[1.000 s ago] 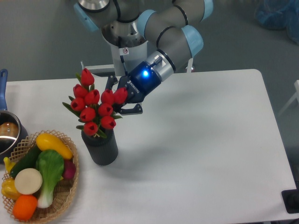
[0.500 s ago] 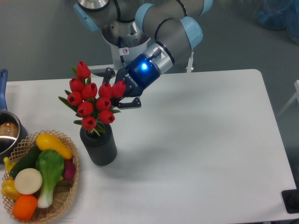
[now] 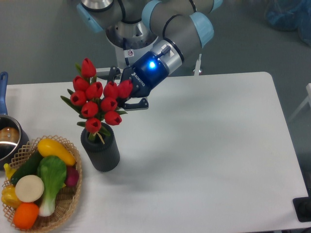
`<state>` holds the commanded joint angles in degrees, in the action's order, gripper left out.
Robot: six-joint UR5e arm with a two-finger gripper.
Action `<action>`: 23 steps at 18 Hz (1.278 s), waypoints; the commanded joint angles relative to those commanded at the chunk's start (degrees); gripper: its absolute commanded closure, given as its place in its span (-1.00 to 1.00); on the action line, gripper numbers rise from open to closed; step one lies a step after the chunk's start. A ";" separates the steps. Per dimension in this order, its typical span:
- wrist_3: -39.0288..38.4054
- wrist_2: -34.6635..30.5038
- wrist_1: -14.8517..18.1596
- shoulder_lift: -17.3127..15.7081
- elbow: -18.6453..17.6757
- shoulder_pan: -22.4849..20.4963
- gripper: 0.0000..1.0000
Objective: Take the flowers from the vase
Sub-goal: 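Lift the gripped tulip bouquet up out of the grey vase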
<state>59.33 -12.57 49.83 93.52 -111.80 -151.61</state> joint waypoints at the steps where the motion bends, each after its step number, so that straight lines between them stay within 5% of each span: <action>1: -0.26 0.00 0.00 -0.09 0.09 -0.09 0.68; 23: -6.94 3.43 0.00 -1.76 1.67 -4.66 0.67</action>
<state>52.38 -9.14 49.83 91.76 -110.13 -156.27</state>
